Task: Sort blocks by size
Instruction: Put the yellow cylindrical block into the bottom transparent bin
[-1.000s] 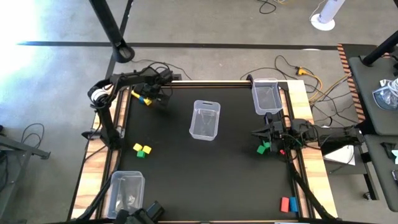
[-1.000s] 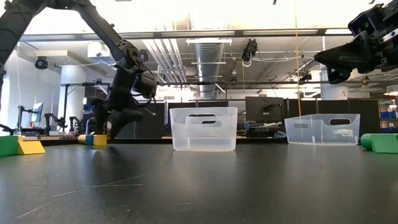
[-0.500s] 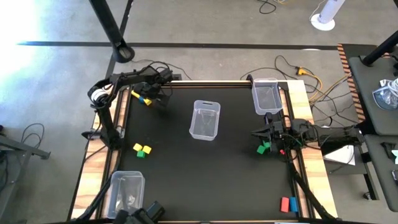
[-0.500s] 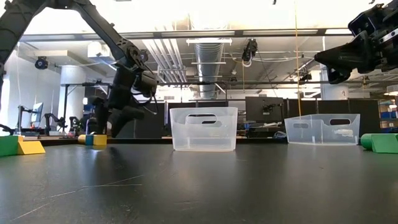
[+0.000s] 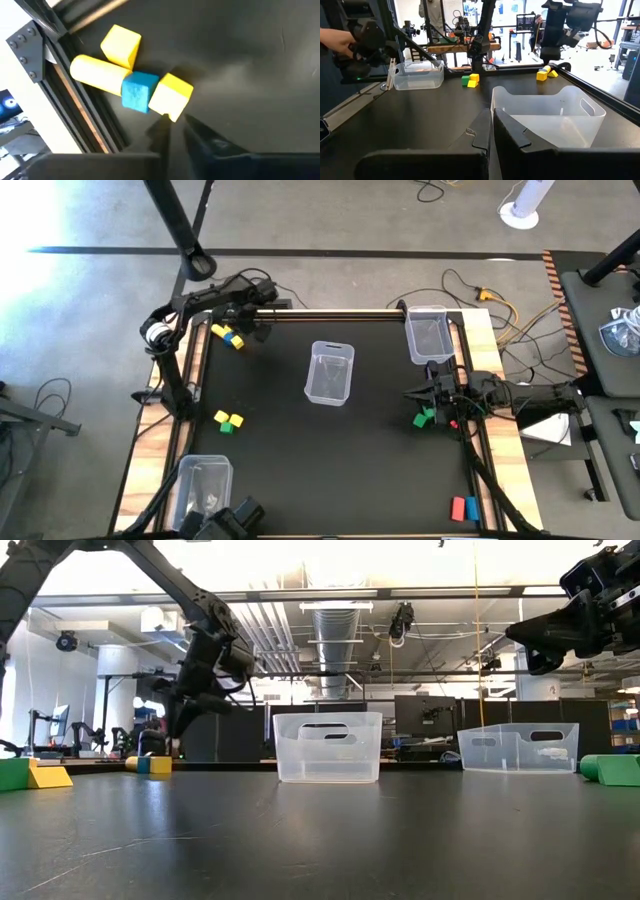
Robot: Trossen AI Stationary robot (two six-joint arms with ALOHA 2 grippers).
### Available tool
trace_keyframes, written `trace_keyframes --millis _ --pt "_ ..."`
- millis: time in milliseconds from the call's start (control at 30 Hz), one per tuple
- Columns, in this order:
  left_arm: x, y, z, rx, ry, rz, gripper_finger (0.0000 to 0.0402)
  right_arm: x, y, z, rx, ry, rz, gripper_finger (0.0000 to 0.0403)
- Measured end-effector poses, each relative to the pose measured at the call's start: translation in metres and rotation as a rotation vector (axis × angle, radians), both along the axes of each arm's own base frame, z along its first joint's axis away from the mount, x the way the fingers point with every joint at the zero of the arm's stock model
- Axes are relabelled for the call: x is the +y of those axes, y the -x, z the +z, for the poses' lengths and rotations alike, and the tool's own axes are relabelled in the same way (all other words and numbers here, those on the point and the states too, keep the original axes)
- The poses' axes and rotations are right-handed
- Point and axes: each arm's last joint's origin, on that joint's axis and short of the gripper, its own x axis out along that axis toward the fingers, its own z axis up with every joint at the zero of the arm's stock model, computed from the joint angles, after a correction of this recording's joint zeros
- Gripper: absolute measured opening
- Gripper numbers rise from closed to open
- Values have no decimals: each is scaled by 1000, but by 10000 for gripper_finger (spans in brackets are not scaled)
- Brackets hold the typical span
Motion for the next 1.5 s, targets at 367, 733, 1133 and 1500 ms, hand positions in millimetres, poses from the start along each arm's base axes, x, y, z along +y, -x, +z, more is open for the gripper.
trace_keyframes --millis 367,733,1133,1500 --pt "10 -2 -31 105 80 52 1 0 0 0 0 0 0 13" --pt "23 -12 -42 240 196 45 0 0 0 0 -1 0 0 13" --pt "45 -29 -48 257 290 -6 0 0 0 0 -1 0 0 13" --pt "44 -33 -49 227 321 -20 0 0 0 0 0 0 0 13"
